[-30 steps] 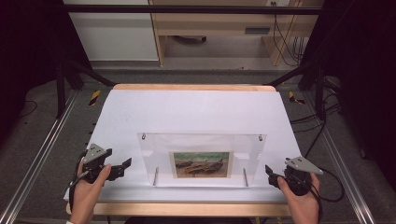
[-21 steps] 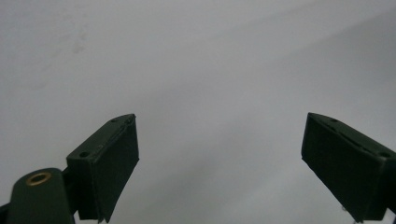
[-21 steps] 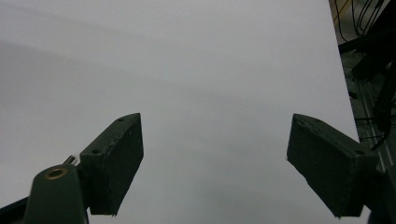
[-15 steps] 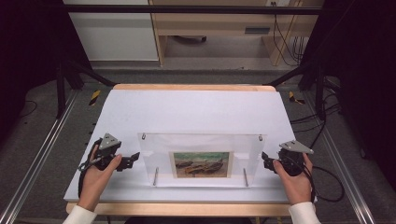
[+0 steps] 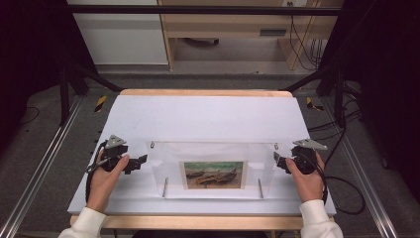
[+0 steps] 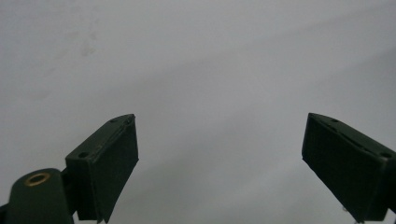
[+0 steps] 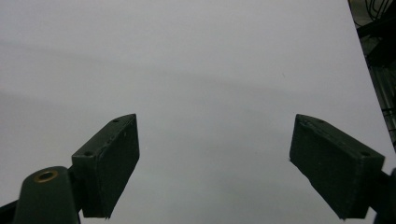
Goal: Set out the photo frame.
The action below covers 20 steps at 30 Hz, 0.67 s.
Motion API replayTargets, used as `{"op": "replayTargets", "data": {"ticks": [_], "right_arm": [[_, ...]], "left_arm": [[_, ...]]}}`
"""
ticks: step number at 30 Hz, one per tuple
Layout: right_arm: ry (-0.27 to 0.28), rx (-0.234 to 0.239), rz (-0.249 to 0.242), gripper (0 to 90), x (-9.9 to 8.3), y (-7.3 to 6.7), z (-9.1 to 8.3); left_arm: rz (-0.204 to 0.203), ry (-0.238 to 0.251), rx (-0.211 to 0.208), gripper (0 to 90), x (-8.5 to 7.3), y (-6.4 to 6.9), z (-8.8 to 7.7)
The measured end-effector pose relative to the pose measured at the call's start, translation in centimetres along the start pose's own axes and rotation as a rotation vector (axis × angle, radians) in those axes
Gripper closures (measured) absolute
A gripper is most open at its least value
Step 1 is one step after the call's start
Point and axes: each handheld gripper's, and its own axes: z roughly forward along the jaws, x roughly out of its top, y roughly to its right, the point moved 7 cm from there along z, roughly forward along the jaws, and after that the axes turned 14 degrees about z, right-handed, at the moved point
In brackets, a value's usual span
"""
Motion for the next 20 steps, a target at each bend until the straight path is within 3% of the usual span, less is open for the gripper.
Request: {"op": "replayTargets", "data": {"ticks": [3, 9, 11, 14, 17, 20], "right_arm": [[-0.014, -0.002, 0.008, 16.0, -0.1, 0.1, 0.5], [-0.073, -0.033, -0.003, 15.2, -0.9, 0.4, 1.5], [-0.077, -0.049, 0.0, 16.0, -1.3, 0.5, 1.7], [-0.084, -0.08, -0.038, 16.4, -1.7, 0.7, 1.4], [-0.081, -0.121, -0.078, 16.4, -1.9, 0.9, 1.2], [-0.076, -0.126, -0.1, 16.5, -2.1, 1.1, 0.9]], "left_arm": [[-0.021, -0.03, 0.005, 10.2, -0.6, -0.6, 0.2], [-0.036, -0.042, 0.02, 10.0, -2.0, -1.3, 0.5], [-0.024, -0.05, 0.024, 10.0, -2.3, -1.3, 0.6], [0.009, -0.053, 0.052, 9.8, -2.6, -1.1, 0.4], [0.068, -0.075, 0.079, 9.3, -2.6, -0.8, 0.6], [0.082, -0.066, 0.084, 9.0, -2.4, -0.5, 0.5]]}}
